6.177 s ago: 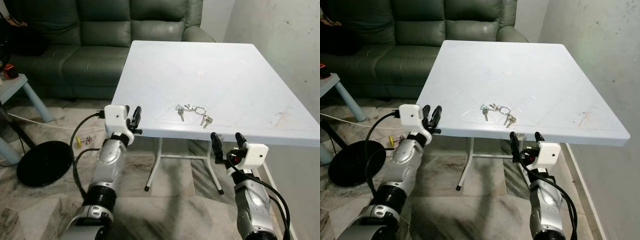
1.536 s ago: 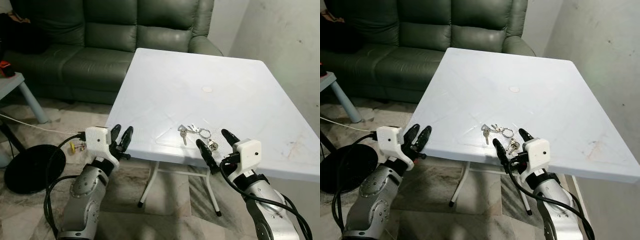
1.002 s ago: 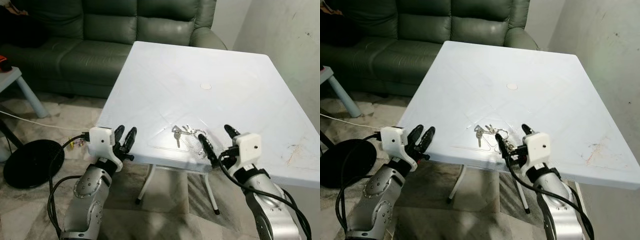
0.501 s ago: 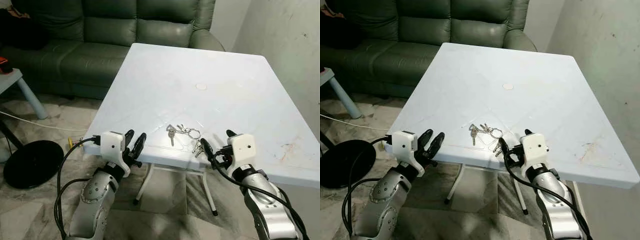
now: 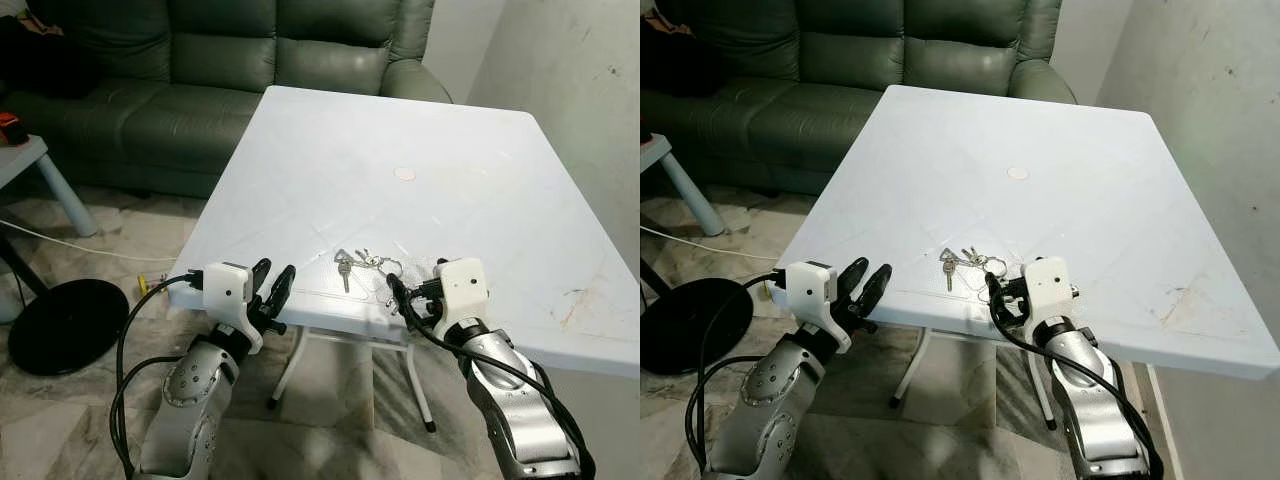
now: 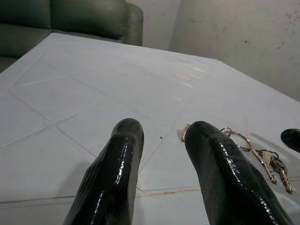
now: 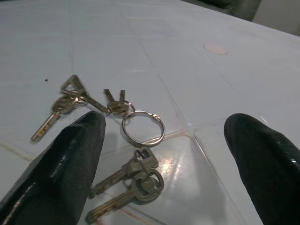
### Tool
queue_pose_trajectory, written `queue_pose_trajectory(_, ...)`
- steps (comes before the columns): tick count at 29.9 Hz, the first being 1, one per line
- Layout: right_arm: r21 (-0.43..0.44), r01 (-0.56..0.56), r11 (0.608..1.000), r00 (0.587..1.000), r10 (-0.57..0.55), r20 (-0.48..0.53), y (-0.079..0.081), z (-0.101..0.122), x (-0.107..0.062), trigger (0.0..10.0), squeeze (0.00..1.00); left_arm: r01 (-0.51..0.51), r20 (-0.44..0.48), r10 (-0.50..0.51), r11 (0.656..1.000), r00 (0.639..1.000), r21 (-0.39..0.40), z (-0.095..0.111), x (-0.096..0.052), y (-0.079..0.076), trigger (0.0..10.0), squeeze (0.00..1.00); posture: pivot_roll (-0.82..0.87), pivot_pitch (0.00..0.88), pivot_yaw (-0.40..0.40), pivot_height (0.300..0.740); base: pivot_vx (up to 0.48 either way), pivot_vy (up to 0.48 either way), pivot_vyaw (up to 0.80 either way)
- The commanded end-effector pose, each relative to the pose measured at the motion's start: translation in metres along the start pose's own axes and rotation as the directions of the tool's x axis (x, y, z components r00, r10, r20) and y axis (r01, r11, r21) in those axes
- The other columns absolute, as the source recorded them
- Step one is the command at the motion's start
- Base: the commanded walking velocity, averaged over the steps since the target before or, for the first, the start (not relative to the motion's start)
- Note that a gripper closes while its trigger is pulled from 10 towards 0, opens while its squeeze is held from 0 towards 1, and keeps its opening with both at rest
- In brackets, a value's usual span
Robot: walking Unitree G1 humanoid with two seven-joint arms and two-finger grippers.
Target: Hang keys on a hook
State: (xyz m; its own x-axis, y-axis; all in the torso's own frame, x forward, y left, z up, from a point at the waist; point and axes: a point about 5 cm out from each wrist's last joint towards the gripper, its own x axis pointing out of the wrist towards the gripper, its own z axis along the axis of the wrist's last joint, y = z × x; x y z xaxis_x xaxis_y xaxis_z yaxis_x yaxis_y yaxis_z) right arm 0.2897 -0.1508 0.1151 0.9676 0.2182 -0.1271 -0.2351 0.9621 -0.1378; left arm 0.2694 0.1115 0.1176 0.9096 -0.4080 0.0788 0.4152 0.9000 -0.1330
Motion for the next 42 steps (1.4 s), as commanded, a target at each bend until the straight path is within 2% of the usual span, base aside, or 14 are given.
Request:
queue_pose_trajectory(1,0.013,0.004,1.0,0.999,-0.004,-0.033,0.0,-0.002,0.003,10.0,0.0,0.019,0.023,-0.019,1.0,1.0,0.005,0.006,0.001,-0.004,10.0,0.0,0.14,0.05,-0.073,0.74,0.0,0.0,0.0)
queue_pose_trajectory(10,0.022,0.013,1.0,0.998,-0.011,-0.064,0.001,0.001,0.012,10.0,0.0,0.032,0.029,-0.032,0.999,0.999,-0.005,0.007,0.003,-0.008,10.0,0.0,0.13,0.058,-0.07,0.74,0.0,0.0,0.0)
queue_pose_trajectory(19,-0.01,-0.006,1.0,0.996,0.005,-0.088,0.001,-0.002,0.019,9.8,0.0,0.037,0.033,-0.037,0.999,0.999,-0.009,0.008,0.004,-0.009,10.0,0.0,0.13,0.058,-0.071,0.74,0.0,0.0,0.0)
queue_pose_trajectory(20,-0.021,-0.022,1.0,0.995,0.02,-0.102,0.001,-0.005,0.021,8.9,0.0,0.039,0.034,-0.039,0.999,0.999,-0.011,0.008,0.004,-0.01,10.0,0.0,0.13,0.061,-0.072,0.74,0.0,0.0,0.0)
queue_pose_trajectory(23,-0.023,-0.029,0.999,0.994,0.027,-0.11,0.001,-0.007,0.022,8.7,0.0,0.041,0.035,-0.04,0.999,0.999,-0.012,0.008,0.003,-0.011,10.0,0.0,0.13,0.061,-0.072,0.74,0.0,0.0,0.0)
queue_pose_trajectory(24,-0.035,-0.035,0.999,0.992,0.031,-0.118,0.0,-0.009,0.023,5.7,0.0,0.041,0.036,-0.04,0.999,0.999,-0.012,0.008,0.003,-0.011,10.0,0.0,0.14,0.062,-0.077,0.74,0.0,0.0,0.0)
queue_pose_trajectory(26,-0.041,-0.043,0.998,0.991,0.037,-0.125,0.0,-0.011,0.024,5.8,0.0,0.041,0.037,-0.04,0.999,0.998,-0.013,0.008,0.003,-0.011,10.0,0.0,0.14,0.062,-0.077,0.74,0.0,0.0,0.0)
queue_pose_trajectory(28,-0.049,-0.051,0.998,0.99,0.044,-0.133,-0.001,-0.014,0.024,2.6,0.0,0.038,0.037,-0.038,0.999,0.999,-0.015,0.008,0.003,-0.012,10.0,0.0,0.14,0.064,-0.083,0.74,0.0,0.0,0.0)
queue_pose_trajectory(29,-0.049,-0.051,0.998,0.99,0.044,-0.133,-0.001,-0.014,0.024,2.6,0.0,0.038,0.037,-0.038,0.999,0.999,-0.015,0.008,0.003,-0.012,10.0,0.0,0.14,0.064,-0.083,0.74,0.0,0.0,0.0)
queue_pose_trajectory(30,-0.053,-0.051,0.997,0.99,0.044,-0.136,-0.002,-0.015,0.024,0.0,0.0,0.037,0.038,-0.036,0.999,0.999,-0.017,0.008,0.002,-0.012,10.0,0.0,0.14,0.065,-0.084,0.74,0.0,0.0,0.0)
queue_pose_trajectory(42,-0.062,-0.057,0.996,0.989,0.048,-0.139,-0.002,-0.018,0.023,0.0,0.0,0.033,0.039,-0.032,0.999,0.999,-0.021,0.008,0.001,-0.013,10.0,0.0,0.14,0.068,-0.086,0.74,0.0,0.0,0.0)
